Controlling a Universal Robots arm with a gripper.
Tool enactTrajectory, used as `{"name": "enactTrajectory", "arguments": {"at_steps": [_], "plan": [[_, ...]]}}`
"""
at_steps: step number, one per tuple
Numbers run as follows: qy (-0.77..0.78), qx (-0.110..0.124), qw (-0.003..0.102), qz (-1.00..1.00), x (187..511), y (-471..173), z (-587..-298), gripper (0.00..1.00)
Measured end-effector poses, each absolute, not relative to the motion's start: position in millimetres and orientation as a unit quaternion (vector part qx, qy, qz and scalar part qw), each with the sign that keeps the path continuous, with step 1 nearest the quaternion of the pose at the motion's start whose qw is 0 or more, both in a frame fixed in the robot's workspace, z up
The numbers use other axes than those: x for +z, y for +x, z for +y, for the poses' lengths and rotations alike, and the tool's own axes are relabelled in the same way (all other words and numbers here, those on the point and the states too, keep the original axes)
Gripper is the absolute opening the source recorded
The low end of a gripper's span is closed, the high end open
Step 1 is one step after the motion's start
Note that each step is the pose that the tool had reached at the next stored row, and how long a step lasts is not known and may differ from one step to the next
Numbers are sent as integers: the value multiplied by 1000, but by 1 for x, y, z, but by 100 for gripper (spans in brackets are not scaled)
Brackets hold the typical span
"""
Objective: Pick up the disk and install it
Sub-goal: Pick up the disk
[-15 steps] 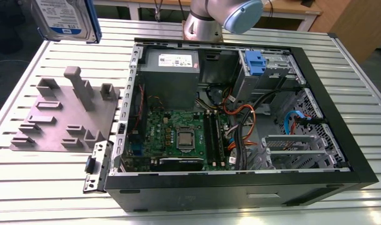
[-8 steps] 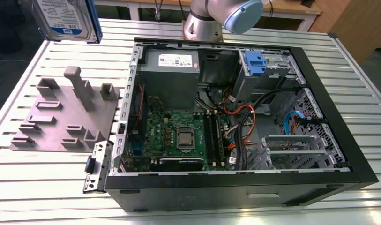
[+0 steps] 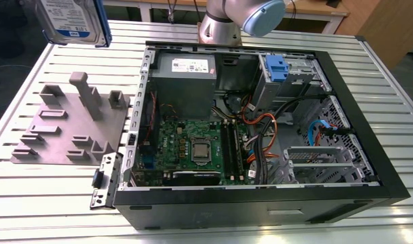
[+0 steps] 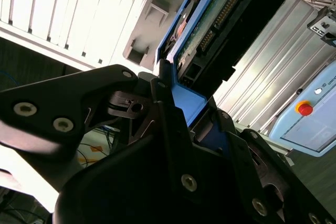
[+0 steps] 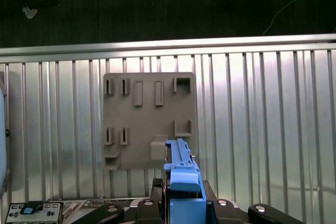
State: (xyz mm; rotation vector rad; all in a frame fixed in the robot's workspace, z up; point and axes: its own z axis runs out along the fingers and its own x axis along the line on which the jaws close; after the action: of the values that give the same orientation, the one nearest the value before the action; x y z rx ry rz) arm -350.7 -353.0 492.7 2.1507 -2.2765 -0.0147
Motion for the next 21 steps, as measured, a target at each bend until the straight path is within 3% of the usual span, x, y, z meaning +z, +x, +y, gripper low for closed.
{"name": "enactTrajectory", "arguments": {"at_steps": [21], "plan": [[687,-5,5,-727,493,-346,-353,36]]}}
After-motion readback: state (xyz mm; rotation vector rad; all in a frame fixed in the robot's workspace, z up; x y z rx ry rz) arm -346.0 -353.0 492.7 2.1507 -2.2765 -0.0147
